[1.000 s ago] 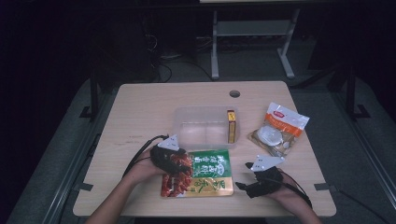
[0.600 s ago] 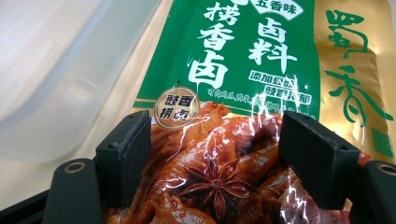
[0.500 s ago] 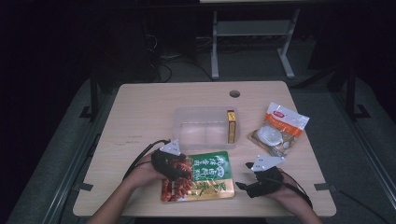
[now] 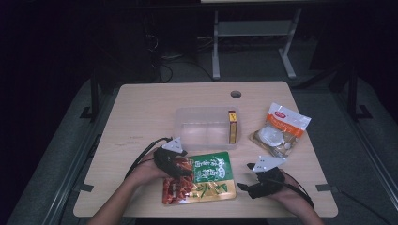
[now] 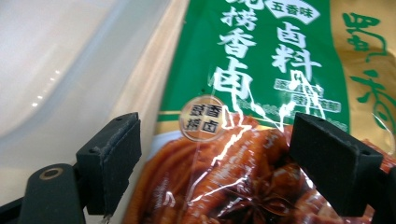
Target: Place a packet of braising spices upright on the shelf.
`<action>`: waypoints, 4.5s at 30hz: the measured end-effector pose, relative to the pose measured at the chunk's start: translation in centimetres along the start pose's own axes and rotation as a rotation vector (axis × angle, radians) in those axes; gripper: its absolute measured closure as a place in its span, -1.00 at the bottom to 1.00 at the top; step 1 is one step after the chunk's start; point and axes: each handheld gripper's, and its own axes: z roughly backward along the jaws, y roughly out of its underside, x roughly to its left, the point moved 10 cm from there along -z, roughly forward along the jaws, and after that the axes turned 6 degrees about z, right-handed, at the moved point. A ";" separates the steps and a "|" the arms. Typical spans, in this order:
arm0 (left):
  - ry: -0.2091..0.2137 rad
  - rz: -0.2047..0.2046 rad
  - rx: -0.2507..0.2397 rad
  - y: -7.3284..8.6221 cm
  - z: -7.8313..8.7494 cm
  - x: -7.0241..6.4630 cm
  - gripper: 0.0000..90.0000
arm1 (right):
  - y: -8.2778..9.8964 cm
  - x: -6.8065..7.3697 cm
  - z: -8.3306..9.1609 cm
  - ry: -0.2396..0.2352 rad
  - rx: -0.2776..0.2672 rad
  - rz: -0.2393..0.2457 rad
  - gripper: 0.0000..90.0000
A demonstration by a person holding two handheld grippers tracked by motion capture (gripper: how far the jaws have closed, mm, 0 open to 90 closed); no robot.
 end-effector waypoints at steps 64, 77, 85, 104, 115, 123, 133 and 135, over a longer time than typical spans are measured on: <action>-0.062 0.149 -0.266 -3.3 7.4 -1.3 0.99 | -1.7 1.4 1.0 -0.145 -0.063 -0.072 -0.71; -0.145 0.218 -0.395 -4.1 10.5 0.5 0.99 | -7.2 2.0 -1.5 -0.180 -0.166 -0.091 -0.68; -0.148 0.231 -0.417 -4.2 10.6 0.6 0.99 | -10.5 1.8 -3.7 -0.211 -0.226 -0.117 -0.39; -0.105 0.238 -0.455 -4.5 10.3 -0.1 0.99 | -12.2 1.4 -3.8 -0.282 -0.272 -0.181 0.94; -0.096 0.213 -0.433 -3.9 10.3 -1.2 0.98 | -13.3 1.0 -1.9 -0.295 -0.247 -0.115 1.00; -0.100 0.209 -0.376 -2.6 9.7 -1.2 0.98 | -14.6 0.9 -1.8 -0.280 -0.243 -0.070 1.00; -0.131 0.151 -0.308 -2.2 9.3 -1.4 0.63 | -15.1 1.5 -0.7 -0.280 -0.228 0.019 1.00; -0.152 0.150 -0.309 -2.4 9.2 -1.4 0.51 | -15.2 1.5 -0.4 -0.282 -0.227 0.036 1.00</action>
